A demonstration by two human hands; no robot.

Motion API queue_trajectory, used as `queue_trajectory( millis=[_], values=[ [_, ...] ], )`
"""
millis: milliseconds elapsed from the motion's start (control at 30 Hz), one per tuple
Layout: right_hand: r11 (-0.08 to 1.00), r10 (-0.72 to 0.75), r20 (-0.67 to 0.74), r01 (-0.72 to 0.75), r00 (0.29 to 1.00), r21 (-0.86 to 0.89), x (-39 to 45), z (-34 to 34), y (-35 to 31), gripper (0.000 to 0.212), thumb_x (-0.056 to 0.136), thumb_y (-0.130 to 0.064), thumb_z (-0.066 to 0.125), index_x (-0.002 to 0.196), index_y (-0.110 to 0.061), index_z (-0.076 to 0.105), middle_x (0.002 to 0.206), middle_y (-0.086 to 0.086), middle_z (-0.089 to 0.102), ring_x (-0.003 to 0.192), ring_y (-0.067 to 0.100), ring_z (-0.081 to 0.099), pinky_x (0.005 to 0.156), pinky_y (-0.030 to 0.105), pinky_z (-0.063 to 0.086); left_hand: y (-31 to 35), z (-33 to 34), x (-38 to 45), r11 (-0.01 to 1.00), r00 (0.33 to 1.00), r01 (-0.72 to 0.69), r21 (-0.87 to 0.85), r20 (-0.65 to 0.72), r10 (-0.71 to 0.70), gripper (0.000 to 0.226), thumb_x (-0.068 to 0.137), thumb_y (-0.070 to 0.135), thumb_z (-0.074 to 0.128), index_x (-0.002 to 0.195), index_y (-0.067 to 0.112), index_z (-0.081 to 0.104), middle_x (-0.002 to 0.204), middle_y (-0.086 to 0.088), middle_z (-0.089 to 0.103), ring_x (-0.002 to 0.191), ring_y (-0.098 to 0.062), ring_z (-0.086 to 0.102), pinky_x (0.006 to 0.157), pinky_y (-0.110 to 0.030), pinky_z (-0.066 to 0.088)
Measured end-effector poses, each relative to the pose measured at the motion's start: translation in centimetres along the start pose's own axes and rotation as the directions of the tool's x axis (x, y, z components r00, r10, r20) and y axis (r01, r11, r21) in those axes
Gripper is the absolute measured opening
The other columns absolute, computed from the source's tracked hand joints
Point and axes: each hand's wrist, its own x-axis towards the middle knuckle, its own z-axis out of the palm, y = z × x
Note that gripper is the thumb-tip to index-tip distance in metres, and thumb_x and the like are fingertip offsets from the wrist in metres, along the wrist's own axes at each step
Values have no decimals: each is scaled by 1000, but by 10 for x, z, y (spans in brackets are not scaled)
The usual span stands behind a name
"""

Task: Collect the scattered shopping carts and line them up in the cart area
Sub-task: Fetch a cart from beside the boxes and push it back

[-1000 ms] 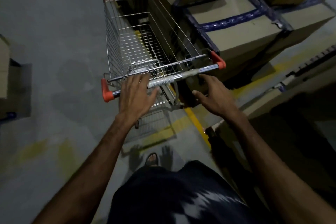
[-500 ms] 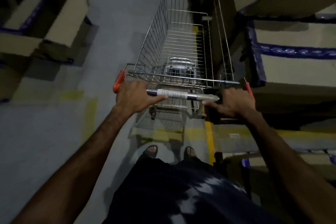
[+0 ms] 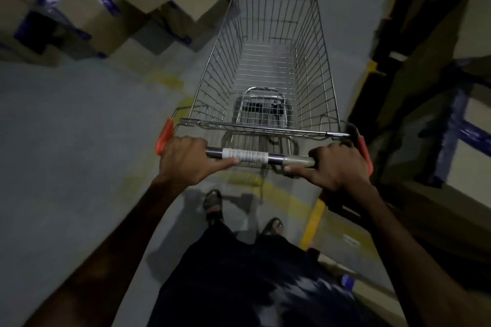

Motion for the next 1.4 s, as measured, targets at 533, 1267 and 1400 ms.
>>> queue_trajectory(
  millis=[533,1267,1400],
  values=[
    [839,-524,134,537,841,-90,83,-64,-251,83,73,-103,34,94,-32,71,97,-3,75,100,21,72,111,50,39,-181,70,-176,854,809,502,-141,-272,-520,89,73,104,44,54,19,60,51,-2,61,56,-24,68,125,-57,22],
    [450,-850,199,869,488,-208,135,-59,-724,98,53,-116,18,75,-35,70,90,-8,74,102,20,70,118,60,22,-489,97,-384,344,357,934,-95,252,-899,107,55,116,15,66,24,68,62,4,65,64,-17,62,109,-46,46],
    [377,-884,209,902,419,-211,147,-62,-822,102,52,-116,14,71,-32,69,85,-9,72,97,19,70,121,61,21,-562,101,-410,289,300,954,-81,304,-904,103,53,117,14,62,27,63,62,8,54,78,-18,67,126,-56,19]
  ],
)
